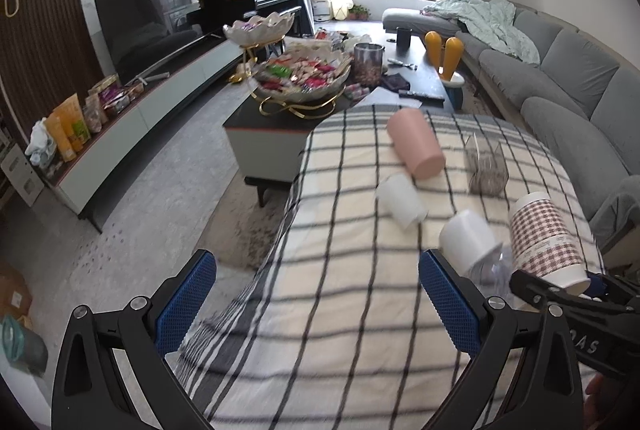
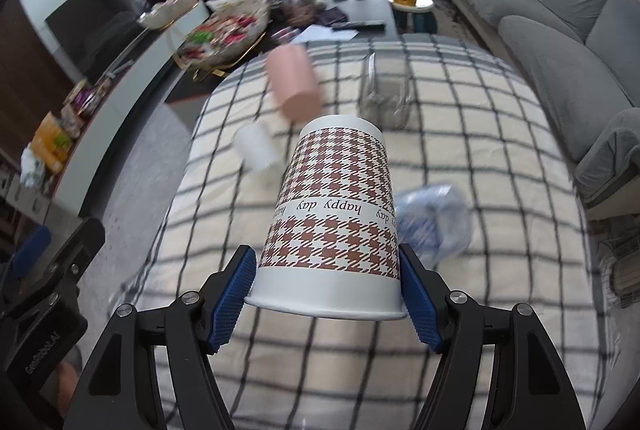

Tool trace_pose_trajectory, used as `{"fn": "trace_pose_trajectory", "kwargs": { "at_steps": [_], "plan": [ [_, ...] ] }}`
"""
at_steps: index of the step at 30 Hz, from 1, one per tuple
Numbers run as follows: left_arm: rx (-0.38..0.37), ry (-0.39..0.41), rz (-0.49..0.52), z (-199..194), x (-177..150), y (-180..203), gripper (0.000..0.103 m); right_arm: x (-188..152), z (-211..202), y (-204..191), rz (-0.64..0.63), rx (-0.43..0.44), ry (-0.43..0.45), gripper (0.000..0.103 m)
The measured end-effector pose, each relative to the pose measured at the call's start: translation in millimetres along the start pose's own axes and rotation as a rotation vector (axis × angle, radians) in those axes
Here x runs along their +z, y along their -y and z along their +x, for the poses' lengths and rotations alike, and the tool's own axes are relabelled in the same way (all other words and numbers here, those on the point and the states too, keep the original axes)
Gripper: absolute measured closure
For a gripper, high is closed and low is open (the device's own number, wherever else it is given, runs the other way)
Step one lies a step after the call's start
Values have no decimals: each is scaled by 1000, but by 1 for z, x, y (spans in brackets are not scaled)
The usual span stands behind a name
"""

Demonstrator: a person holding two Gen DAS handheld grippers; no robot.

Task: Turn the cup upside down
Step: 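Lift the paper cup with the right gripper and turn it rim-down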

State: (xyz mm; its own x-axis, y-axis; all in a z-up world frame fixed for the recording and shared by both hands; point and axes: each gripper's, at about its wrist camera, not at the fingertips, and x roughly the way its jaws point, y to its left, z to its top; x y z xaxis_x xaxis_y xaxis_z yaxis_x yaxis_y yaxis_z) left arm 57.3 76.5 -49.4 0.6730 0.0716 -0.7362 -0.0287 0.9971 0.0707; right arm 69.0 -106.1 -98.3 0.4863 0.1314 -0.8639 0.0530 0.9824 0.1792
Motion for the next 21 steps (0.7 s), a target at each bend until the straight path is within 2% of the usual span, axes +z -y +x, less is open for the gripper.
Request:
{"fn": "trace_pose_trajectory", "kwargs": {
  "at_steps": [5,12,21],
  "plan": [
    [-7,-5,4,-6,-24,-13,0,-30,15,-17,-32,0,-17,32],
    [-26,-28,-6,1,-45,-23,0,-47,35,-26,-42,-11,-56,32],
    [-42,-68,-6,12,-54,-26,0,-61,65,-24,-4,1,-180,32]
  ]
}}
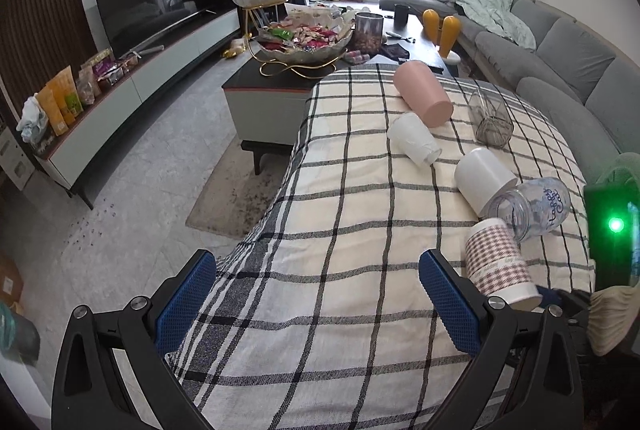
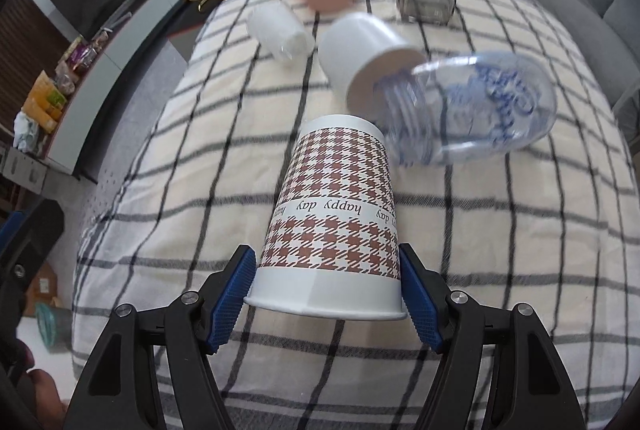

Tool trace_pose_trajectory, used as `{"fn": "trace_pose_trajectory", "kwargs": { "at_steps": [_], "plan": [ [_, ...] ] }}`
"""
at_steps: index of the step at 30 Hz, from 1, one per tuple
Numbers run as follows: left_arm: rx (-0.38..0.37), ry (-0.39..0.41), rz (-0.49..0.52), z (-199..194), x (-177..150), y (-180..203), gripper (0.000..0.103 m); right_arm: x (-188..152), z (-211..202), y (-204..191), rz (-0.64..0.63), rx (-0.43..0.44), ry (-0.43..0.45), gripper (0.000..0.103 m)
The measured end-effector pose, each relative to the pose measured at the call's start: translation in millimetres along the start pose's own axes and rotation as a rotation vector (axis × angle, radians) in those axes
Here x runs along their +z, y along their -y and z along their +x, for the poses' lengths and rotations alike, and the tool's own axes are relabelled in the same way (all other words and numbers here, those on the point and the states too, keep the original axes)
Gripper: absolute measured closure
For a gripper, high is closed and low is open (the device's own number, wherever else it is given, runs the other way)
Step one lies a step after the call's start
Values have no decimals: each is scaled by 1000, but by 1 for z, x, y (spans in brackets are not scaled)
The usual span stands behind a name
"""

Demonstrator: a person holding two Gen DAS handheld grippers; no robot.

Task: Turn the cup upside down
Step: 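Lift the paper cup with the right gripper and turn it rim-down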

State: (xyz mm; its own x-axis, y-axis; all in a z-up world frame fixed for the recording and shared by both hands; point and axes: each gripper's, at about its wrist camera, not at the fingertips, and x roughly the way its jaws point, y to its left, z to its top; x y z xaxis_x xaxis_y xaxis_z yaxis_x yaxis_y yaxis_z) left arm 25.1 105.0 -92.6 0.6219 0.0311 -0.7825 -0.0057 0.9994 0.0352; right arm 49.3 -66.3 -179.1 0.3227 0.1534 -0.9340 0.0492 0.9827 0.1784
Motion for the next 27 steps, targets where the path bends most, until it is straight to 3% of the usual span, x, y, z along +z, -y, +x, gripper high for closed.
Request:
{"fn": "trace_pose_trajectory", "kwargs": {
  "at_steps": [9,17,23,27],
  "plan": [
    [5,-10,2,-1,2,1,0,-2,3,3,21,35,-42,27],
    [-16,-39,24,-12,12,16,0,2,-43,19,36,51,36,23],
    [-55,-113,90,-11,23,57,0,6,-94,60,96,-68,126,18],
    [-90,-180,156,-5,33,100,0,13,-113,93,145,-143,137,16]
  ]
}}
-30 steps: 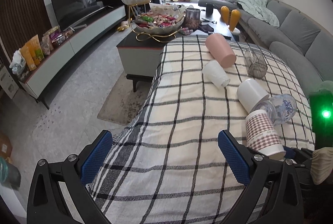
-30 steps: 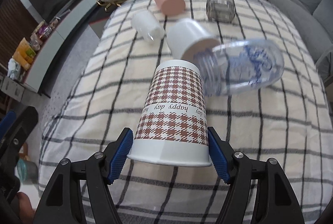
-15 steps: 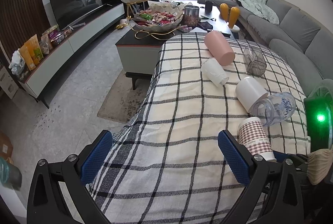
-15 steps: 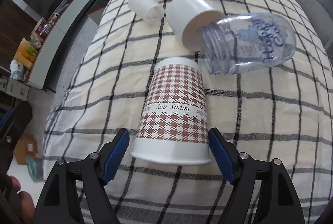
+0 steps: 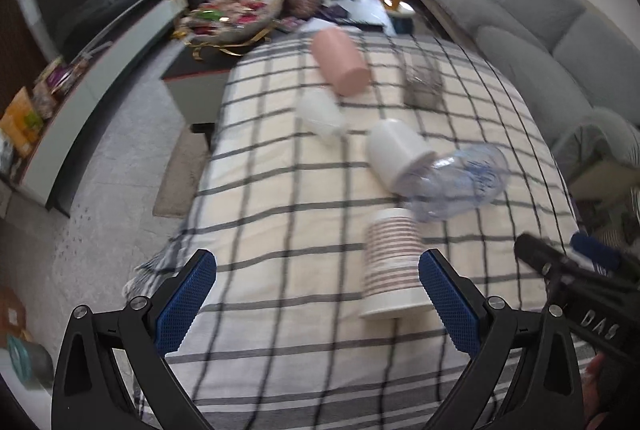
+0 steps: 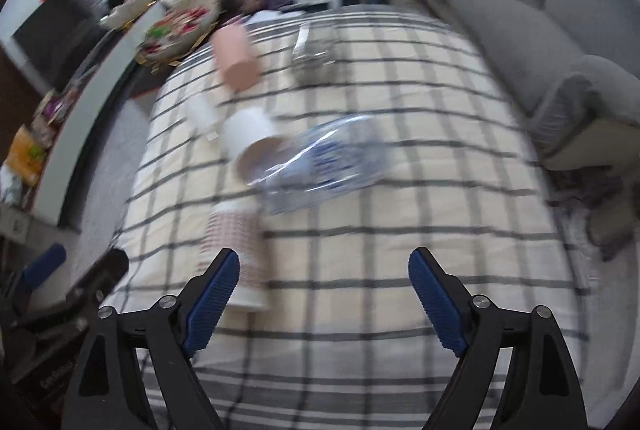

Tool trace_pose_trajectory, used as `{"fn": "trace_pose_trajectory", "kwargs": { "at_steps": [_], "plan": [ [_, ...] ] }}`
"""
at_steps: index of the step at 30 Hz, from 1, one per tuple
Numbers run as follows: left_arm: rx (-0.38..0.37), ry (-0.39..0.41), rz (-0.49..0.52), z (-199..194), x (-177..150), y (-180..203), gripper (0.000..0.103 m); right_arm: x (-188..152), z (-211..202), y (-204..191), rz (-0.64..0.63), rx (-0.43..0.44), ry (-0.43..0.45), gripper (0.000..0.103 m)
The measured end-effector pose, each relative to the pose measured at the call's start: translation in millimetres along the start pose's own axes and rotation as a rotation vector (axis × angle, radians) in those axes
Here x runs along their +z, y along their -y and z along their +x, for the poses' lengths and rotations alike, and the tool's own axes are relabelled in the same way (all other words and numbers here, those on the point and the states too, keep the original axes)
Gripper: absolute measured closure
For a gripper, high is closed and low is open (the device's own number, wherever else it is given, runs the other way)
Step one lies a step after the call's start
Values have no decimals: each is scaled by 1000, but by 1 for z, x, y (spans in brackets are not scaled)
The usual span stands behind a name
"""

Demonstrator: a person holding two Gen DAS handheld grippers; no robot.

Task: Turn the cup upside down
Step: 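Lift the paper cup with the right gripper and turn it rim-down, then grasp the paper cup with the left gripper while the right gripper releases it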

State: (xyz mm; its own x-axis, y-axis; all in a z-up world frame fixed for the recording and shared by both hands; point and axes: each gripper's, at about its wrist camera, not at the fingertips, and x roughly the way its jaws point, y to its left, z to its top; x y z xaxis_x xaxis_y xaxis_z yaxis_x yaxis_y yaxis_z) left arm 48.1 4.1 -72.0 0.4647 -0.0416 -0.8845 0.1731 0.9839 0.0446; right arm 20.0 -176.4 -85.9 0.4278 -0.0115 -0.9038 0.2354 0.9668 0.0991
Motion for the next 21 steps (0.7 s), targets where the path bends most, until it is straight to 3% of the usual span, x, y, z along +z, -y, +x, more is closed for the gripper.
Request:
{"fn": "trace_pose_trajectory", "kwargs": {
  "at_steps": [5,10,15,18,21],
  "plan": [
    [-17,-119,50,24,18,29,0,22,2,29,41,-52,-12,16],
    [-3,-322,75,64,36,49,0,41,16,48,66,-64,-72,16],
    [-51,-571,58,106,43,57,1,64,40,55,77,-57,-153,16],
    [-63,-674,55,127,47,60,5,77,55,57,74,-52,-189,16],
    [-55,-726,64,142,53,63,8,87,70,57,70,-38,-220,16]
  ]
}}
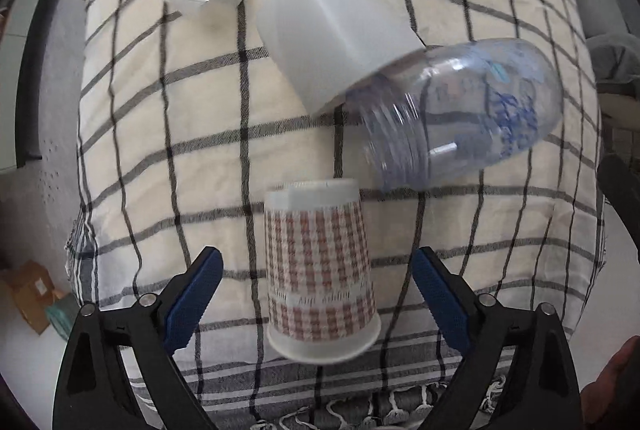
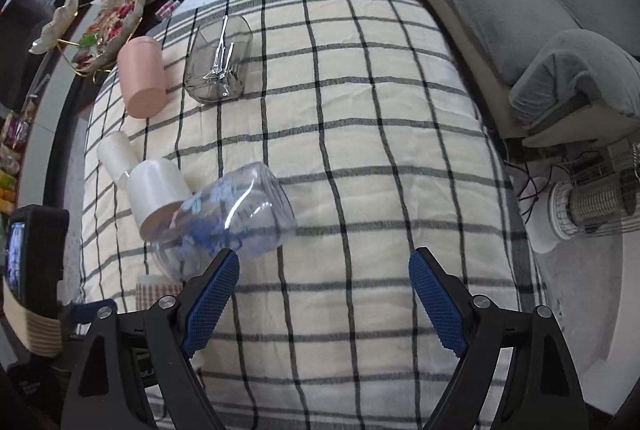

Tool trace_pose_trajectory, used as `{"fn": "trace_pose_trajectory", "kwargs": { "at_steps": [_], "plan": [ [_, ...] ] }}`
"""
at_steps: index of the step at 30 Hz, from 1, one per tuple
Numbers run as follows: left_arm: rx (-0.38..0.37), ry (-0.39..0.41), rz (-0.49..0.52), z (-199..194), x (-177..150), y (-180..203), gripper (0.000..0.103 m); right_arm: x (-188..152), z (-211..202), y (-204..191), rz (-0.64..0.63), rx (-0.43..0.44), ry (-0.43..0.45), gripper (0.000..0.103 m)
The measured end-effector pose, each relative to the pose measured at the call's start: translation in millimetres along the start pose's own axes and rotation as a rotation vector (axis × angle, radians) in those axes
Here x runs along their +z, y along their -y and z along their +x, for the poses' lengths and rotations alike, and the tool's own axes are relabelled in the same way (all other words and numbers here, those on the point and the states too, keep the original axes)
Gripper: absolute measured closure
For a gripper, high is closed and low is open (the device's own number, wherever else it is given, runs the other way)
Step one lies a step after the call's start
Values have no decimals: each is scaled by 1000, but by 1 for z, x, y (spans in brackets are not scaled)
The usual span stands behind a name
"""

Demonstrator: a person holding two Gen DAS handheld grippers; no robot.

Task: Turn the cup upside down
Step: 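Grasp the paper cup with the left gripper while the right gripper releases it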

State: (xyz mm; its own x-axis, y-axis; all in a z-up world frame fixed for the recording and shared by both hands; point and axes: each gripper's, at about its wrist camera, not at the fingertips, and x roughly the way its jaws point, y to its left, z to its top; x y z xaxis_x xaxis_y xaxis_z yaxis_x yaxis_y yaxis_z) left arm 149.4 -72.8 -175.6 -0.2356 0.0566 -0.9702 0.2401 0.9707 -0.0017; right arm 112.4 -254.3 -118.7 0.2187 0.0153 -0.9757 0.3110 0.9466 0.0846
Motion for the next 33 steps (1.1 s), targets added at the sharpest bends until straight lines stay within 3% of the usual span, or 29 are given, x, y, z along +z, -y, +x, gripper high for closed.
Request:
{"fn": "trace_pose_trajectory", "kwargs": {
  "at_steps": [4,12,17,20,26,30,33],
  "plan": [
    [9,-64,20,12,12,3,12,11,17,-2,-7,13,-35,16],
    [-18,-148,14,42,19,-1,41,21,39,-1,4,40,-67,16],
    [-14,-116,25,46,17,0,45,19,31,2,12,43,-50,16],
    [-17,-72,31,40,0,2,45,16,20,2,9,39,-21,16],
    [-25,107,40,14,-28,-1,45,5,-7,4,22,58,55,16],
    [-96,339,43,-27,-65,-10,45,-9,-26,-1,13,84,136,16],
    [-55,565,58,-51,-85,-16,45,-21,-32,-9,-7,78,199,16]
  ]
}}
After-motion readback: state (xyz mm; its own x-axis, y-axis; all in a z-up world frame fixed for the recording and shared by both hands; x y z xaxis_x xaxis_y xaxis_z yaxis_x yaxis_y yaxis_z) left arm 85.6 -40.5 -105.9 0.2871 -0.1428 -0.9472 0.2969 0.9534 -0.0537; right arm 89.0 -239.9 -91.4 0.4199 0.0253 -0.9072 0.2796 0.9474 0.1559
